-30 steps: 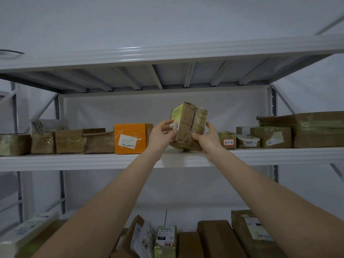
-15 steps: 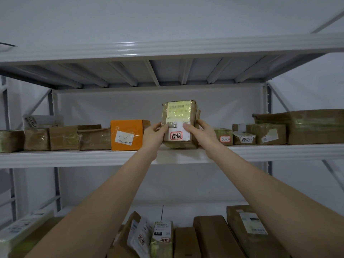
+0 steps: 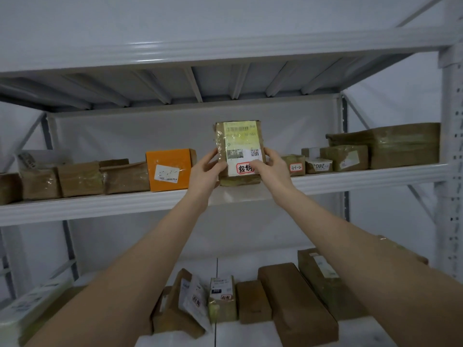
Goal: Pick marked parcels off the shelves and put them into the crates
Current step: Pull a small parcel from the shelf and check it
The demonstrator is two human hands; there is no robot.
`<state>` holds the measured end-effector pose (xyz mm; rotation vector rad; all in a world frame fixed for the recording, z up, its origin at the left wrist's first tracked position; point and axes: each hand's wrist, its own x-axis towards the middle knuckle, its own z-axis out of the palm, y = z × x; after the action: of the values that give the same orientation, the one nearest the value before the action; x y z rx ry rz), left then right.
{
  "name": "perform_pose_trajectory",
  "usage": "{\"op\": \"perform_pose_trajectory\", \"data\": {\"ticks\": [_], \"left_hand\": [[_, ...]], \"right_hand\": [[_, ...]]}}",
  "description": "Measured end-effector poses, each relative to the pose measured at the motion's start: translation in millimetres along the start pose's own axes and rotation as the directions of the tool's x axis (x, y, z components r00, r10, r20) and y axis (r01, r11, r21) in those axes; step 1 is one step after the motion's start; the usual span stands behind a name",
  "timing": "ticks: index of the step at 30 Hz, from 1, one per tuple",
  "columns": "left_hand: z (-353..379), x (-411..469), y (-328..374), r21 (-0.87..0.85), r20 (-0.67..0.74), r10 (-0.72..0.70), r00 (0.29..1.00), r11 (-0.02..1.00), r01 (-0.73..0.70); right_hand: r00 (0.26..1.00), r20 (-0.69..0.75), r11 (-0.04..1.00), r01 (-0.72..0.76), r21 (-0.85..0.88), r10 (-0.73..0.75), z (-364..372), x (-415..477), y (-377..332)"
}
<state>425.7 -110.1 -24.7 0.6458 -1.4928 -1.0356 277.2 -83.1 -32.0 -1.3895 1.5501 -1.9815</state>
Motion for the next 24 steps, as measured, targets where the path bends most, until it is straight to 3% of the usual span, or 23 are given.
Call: {"op": "perform_pose_trajectory", "data": {"ticks": [4,12,18,24], "left_hand": [[-5,-35,2,0.052,0.079,0.016,0.997,0.998,-0.02],[-10,-138,-33,0.111,-0.001,-0.131,0.991,0.985,0.13],[-26,-226,-86,0.078,-0.058,-0.306,0.95,0.948,0.31],[-51,-309,-141,0.064,-0.201,-0.453,0.868,0.879,0.473]], "right_hand": [[0.998,0.061,1.0,0.015,-0.015,-0.014,-8,-30,5],[0.97,0.216,0.994,-0.111,-0.008,0.11,-33,-128,44],[0.867,0.322,0.913,-0.408,0.021,0.38,-40,-216,92],[0.768,0.396,0.849,-0.524,-0.064,0.504,-33,-293,140]]}}
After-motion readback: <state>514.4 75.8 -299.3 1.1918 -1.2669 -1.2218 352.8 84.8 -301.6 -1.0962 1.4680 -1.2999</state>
